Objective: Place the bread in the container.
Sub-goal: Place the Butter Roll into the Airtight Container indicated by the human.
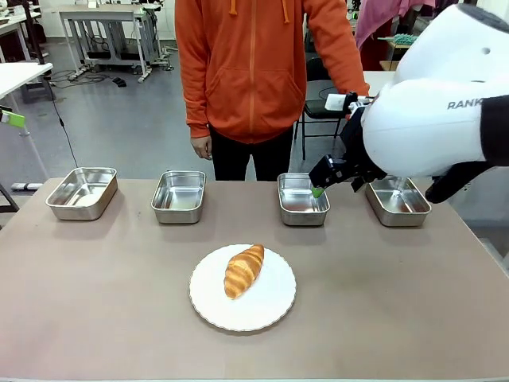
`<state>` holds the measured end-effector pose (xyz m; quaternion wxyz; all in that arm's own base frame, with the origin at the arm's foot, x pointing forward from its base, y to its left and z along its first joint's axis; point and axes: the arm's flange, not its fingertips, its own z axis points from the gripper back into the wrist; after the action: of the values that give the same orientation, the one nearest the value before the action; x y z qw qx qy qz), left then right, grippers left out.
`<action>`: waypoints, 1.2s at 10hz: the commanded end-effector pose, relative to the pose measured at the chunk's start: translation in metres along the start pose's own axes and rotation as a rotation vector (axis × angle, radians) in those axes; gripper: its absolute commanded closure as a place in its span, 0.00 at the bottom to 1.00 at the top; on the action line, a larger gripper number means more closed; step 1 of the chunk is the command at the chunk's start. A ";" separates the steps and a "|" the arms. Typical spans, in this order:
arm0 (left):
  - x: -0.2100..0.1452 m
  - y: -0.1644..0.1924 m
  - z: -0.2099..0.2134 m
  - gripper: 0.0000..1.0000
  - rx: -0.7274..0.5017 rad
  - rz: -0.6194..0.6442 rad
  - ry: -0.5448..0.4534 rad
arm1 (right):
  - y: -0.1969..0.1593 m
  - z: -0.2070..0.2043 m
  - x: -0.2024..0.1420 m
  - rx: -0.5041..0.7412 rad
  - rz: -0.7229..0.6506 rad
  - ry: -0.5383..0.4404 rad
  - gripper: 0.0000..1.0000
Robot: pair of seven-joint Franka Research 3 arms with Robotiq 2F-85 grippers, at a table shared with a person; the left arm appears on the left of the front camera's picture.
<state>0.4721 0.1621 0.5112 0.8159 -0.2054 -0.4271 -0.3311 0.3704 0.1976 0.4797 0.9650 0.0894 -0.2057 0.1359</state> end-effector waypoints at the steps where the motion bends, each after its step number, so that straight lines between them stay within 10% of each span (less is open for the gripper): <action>1: 0.000 0.000 0.001 0.00 -0.007 0.001 -0.009 | -0.003 0.002 -0.002 -0.016 0.013 -0.036 0.00; 12: 0.000 0.000 0.001 0.00 -0.007 0.001 -0.009 | 0.177 -0.085 0.010 -0.142 -0.642 0.199 0.00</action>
<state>0.4720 0.1621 0.5112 0.8159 -0.2055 -0.4271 -0.3312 0.3490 0.3699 0.4352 0.9819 0.0749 -0.0689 -0.1600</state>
